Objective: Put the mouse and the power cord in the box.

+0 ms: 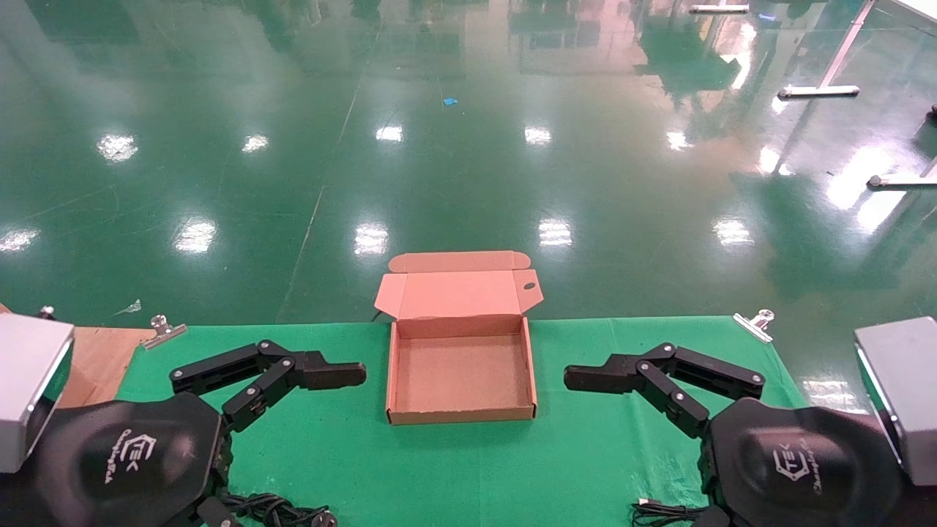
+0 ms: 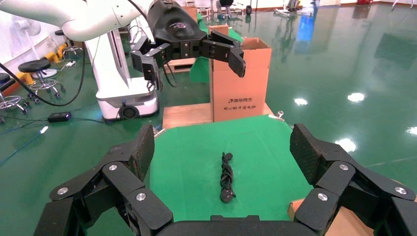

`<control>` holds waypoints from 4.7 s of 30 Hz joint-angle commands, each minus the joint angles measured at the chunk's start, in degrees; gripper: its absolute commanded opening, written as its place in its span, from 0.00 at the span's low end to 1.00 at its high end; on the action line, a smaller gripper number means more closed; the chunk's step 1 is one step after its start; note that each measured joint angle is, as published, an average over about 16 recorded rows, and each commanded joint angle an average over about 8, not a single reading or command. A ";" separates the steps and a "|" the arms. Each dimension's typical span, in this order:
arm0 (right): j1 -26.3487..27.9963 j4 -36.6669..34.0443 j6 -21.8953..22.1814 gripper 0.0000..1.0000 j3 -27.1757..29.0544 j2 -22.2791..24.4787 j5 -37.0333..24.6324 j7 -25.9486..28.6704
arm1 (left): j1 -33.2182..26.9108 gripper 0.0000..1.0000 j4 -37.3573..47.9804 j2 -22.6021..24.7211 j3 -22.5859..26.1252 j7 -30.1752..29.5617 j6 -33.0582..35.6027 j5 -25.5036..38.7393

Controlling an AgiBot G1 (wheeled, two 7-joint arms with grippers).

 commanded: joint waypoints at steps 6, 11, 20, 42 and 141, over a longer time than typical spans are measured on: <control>0.45 0.10 -0.23 1.00 -0.35 0.05 -1.09 -0.39 | -0.14 1.00 0.35 0.20 0.40 -0.07 0.00 0.67; 4.05 -0.22 -1.76 1.00 -2.71 0.04 -8.11 -2.61 | -1.97 1.00 3.38 1.48 2.63 0.14 0.61 4.59; 16.04 -6.30 -4.33 1.00 -13.58 -2.98 -32.38 -11.95 | -11.42 1.00 16.67 5.86 10.99 6.13 4.14 20.20; 27.16 -47.87 14.70 1.00 -27.62 -24.18 -63.89 -40.64 | -28.60 1.00 57.92 22.30 29.54 31.41 -12.29 56.46; 28.07 -73.37 20.65 0.00 -23.56 -26.80 -59.03 -56.85 | -27.85 0.00 73.74 28.59 28.09 44.61 -18.75 55.22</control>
